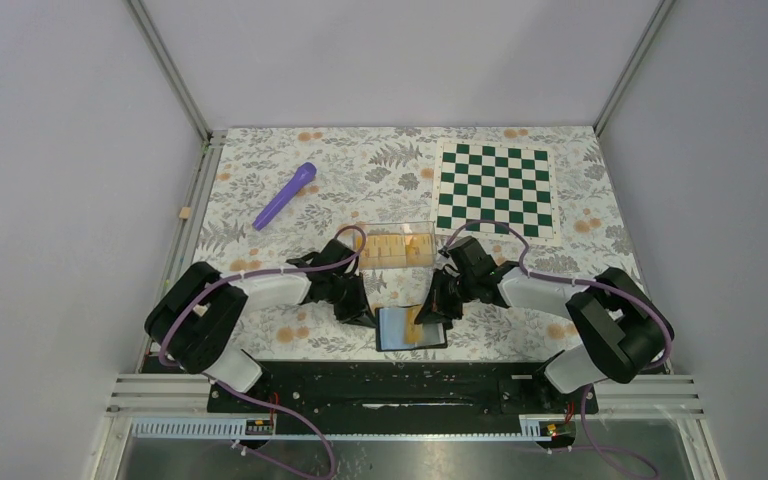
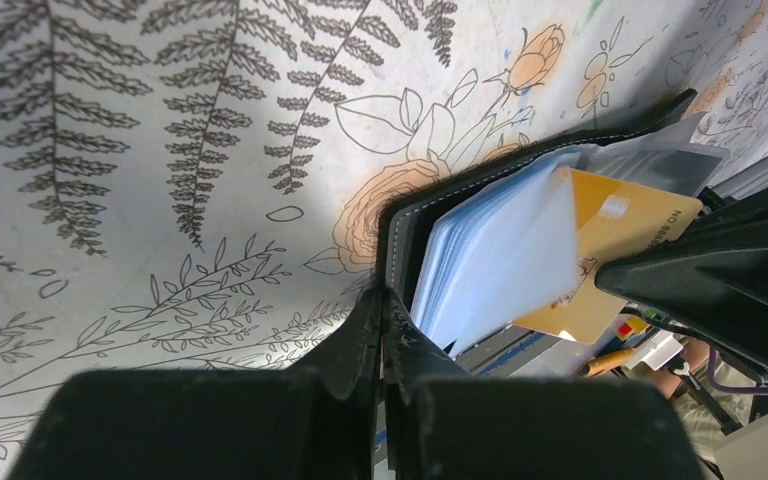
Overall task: Put the credit cards into the card holder
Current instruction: Insert the credit card into the card holder, then close the card holder at the center of the board.
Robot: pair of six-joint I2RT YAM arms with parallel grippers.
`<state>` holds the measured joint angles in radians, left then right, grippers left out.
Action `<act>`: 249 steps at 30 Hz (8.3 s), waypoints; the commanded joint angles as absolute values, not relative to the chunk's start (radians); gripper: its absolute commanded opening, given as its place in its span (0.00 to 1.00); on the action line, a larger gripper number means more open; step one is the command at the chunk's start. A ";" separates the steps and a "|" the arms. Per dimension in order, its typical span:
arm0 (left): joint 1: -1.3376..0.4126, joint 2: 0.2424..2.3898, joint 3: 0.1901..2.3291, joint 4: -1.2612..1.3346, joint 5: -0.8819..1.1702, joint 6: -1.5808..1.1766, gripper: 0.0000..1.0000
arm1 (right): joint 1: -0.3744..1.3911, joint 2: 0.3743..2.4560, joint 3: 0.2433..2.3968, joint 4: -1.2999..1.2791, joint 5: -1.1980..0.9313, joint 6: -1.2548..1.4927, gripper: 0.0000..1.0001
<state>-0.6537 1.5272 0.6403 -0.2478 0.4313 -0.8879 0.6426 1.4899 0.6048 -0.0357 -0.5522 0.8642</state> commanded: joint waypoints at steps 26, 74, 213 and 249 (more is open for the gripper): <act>-0.652 1.595 0.712 -0.301 0.383 -0.821 0.00 | 0.656 1.601 0.768 -0.261 -0.645 0.719 0.00; -0.653 1.525 0.697 -0.296 0.395 -0.866 0.00 | 0.741 1.590 0.789 -0.301 -0.435 0.800 0.62; -0.769 1.201 0.870 -0.855 -0.018 -0.795 0.04 | 0.950 1.837 1.269 -0.703 -0.205 0.580 0.10; -0.791 1.313 0.718 -0.368 0.313 -0.918 0.49 | 0.877 1.715 1.077 -0.455 -0.390 0.692 0.00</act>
<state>-0.7876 1.3769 0.7193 -0.4080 0.3065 -0.9173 0.8837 1.7630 1.0714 -0.4919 -0.3511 0.6781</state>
